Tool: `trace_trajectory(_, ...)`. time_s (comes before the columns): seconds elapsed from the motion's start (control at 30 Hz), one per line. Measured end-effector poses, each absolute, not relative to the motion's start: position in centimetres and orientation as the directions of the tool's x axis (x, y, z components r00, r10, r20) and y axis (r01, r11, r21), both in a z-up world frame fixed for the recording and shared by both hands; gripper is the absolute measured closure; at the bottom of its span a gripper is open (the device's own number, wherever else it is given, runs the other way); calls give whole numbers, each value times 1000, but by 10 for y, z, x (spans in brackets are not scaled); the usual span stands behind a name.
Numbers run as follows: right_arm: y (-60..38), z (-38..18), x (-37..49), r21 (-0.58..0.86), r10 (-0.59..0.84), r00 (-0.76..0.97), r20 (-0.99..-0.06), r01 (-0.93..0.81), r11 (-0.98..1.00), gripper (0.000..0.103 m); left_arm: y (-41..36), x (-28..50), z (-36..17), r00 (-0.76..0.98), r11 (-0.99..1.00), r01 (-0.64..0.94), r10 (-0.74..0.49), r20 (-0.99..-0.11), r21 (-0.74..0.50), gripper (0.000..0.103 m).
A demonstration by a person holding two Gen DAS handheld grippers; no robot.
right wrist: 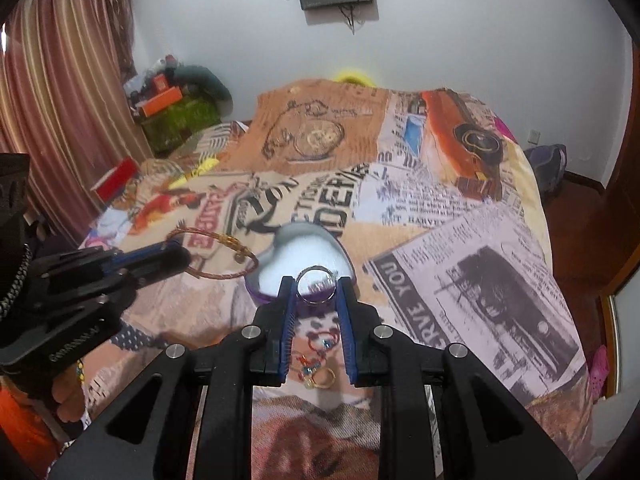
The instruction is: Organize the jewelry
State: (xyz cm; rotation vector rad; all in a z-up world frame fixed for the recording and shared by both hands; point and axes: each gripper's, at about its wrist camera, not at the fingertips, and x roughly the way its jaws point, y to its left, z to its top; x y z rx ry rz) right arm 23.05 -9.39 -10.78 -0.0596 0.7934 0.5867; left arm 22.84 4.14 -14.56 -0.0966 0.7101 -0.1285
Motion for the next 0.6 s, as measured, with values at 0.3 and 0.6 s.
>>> trace_trajectory(0.3,-88,-110,246,193,491,551,-675,-511,838,84,42,252,-154,745,990,79,-138,-653,-119,97)
trace_trajectory(0.6,-78,-125,261,202,504,518,-691,-531,823,84,43,281,-173,709,982,93,-181,-681,-165,97)
